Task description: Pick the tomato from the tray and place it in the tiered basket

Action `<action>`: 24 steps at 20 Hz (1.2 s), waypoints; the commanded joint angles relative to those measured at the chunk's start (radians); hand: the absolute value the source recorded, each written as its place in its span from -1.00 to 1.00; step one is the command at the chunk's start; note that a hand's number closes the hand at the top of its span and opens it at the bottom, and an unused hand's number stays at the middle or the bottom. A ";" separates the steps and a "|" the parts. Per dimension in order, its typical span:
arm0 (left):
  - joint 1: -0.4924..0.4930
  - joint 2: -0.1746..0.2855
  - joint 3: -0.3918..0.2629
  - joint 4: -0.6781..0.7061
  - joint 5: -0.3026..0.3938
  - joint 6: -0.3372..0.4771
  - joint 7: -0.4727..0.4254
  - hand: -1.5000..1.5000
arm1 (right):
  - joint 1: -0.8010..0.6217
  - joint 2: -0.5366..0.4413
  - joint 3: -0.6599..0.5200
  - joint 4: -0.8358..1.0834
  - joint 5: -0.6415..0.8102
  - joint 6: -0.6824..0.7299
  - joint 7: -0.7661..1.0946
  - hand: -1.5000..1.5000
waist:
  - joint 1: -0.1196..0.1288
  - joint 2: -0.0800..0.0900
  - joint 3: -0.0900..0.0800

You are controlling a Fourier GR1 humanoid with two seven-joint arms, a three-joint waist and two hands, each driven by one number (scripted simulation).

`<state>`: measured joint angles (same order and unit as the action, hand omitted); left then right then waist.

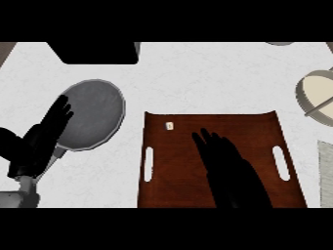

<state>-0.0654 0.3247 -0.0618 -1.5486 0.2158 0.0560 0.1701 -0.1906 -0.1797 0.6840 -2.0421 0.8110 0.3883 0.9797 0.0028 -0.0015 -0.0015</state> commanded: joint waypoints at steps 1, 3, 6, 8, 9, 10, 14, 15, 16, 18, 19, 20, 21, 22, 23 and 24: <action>-0.030 0.013 0.026 0.039 0.015 -0.044 0.004 0.00 | -0.037 0.087 -0.004 0.128 0.062 0.006 0.090 -1.00 | 0.000 0.002 0.001; 0.002 0.037 0.059 -0.016 0.045 -0.056 0.036 0.00 | -0.005 0.069 -0.012 0.191 0.078 -0.012 0.047 -1.00 | 0.003 0.002 0.001; 0.019 -0.006 0.035 0.023 -0.008 -0.039 -0.021 0.00 | 0.105 0.011 0.012 0.228 0.145 -0.129 -0.060 -1.00 | -0.004 0.002 0.002; 0.011 -0.007 0.015 -0.084 -0.038 -0.002 0.078 0.00 | 0.062 0.019 -0.051 0.305 0.145 -0.147 -0.125 -1.00 | 0.001 0.001 0.002; 0.038 -0.049 0.004 -0.077 -0.063 0.012 0.037 0.00 | 0.105 0.046 0.006 0.235 0.186 -0.142 -0.085 -1.00 | -0.002 0.000 0.002; 0.036 -0.013 0.057 -0.055 -0.002 -0.058 0.027 0.00 | 0.094 0.029 -0.023 0.276 0.186 -0.129 -0.106 -1.00 | -0.001 0.001 0.002; 0.036 -0.002 0.097 -0.069 0.004 -0.089 0.069 0.00 | 0.119 0.015 -0.046 0.284 0.243 -0.170 -0.148 -1.00 | -0.002 0.001 0.002; 0.024 -0.062 0.037 -0.036 -0.057 -0.039 0.039 0.00 | 0.049 0.055 -0.067 0.372 0.259 -0.210 -0.175 -1.00 | -0.001 0.002 0.002; 0.023 -0.028 0.084 -0.001 -0.038 -0.086 0.006 0.00 | 0.086 0.015 -0.089 0.320 0.257 -0.210 -0.195 -1.00 | -0.003 0.001 0.002; 0.053 -0.047 0.062 -0.120 -0.045 -0.066 0.066 0.00 | 0.063 0.053 -0.078 0.407 0.293 -0.237 -0.211 -1.00 | 0.001 0.001 0.002; 0.020 -0.046 0.071 -0.089 -0.033 -0.072 0.088 0.00 | 0.092 -0.040 -0.141 0.305 0.243 -0.194 -0.259 -1.00 | -0.003 0.001 0.002; -0.022 -0.073 0.065 -0.061 -0.072 -0.040 0.095 0.00 | 0.079 0.032 -0.110 0.376 0.295 -0.209 -0.226 -1.00 | -0.003 0.001 0.002; 0.068 -0.046 0.095 -0.113 -0.046 -0.089 0.066 0.00 | 0.070 0.041 -0.126 0.333 0.294 -0.164 -0.201 -1.00 | 0.000 0.001 0.002; 0.065 -0.076 0.074 -0.034 -0.077 -0.087 -0.009 0.00 | 0.123 -0.019 -0.135 0.353 0.276 -0.213 -0.284 -1.00 | -0.003 0.001 0.002; 0.008 -0.102 0.065 -0.047 -0.094 -0.048 0.056 0.00 | 0.069 0.019 -0.174 0.362 0.263 -0.157 -0.275 -1.00 | -0.003 0.001 0.002; -0.006 -0.091 0.074 -0.022 -0.077 -0.067 0.045 0.00 | 0.058 0.055 -0.145 0.374 0.256 -0.089 -0.210 -1.00 | -0.003 0.002 0.001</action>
<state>-0.0458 0.2564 0.0101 -1.5973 0.1524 -0.0103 0.2169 -0.1132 -0.1542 0.5586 -1.6883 1.0751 0.2211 0.7521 0.0006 -0.0004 0.0000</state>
